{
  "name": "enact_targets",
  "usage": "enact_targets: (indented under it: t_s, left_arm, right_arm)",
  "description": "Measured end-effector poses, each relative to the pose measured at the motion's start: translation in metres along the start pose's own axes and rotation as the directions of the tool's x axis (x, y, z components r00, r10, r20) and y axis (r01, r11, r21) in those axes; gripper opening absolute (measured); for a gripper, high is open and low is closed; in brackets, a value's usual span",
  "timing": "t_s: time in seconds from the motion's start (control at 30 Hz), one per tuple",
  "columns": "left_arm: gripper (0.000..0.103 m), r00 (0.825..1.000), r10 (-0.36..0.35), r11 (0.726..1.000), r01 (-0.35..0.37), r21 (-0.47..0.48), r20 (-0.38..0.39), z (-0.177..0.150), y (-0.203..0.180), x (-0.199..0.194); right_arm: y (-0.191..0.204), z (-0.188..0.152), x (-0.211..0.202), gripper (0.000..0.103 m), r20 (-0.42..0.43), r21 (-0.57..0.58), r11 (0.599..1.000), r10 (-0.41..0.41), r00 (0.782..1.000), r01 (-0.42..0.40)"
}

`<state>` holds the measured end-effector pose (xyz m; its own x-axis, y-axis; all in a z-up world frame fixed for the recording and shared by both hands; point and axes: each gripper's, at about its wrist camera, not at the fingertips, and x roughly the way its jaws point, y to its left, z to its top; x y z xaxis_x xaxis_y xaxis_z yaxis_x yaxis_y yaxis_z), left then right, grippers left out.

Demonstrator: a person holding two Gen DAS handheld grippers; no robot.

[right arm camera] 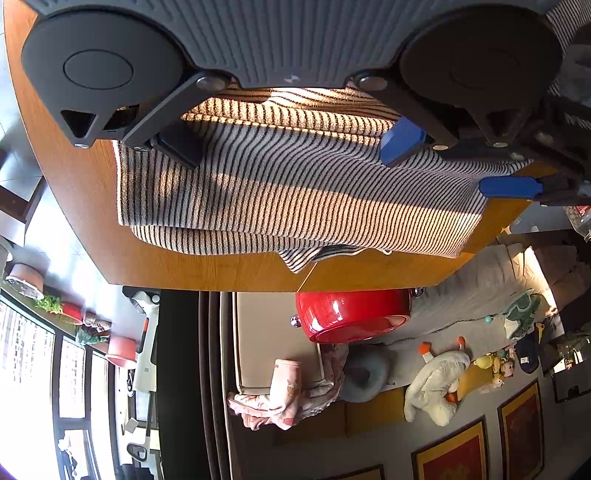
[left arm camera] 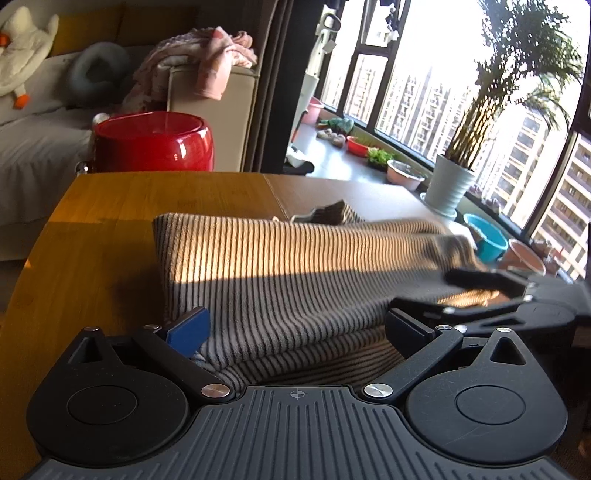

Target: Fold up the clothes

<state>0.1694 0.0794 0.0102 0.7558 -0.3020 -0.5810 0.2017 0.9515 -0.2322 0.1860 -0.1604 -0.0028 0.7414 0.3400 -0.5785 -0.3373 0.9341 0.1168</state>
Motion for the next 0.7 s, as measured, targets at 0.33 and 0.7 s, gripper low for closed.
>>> enact_targets:
  t_s: [0.33,0.7]
  left_arm:
    - [0.058,0.975,0.217,0.976,-0.217,-0.002,-0.050,0.020,0.021,0.025]
    - [0.065,0.978,0.202,0.979,-0.203,-0.010,-0.043,0.023,0.040,0.019]
  right_arm:
    - [-0.011,0.003,-0.013,0.091,0.044,0.015,0.999,0.039,0.998,-0.040]
    - [-0.081,0.008,-0.015,0.068,-0.102,0.086,0.995,-0.031,0.994,0.040]
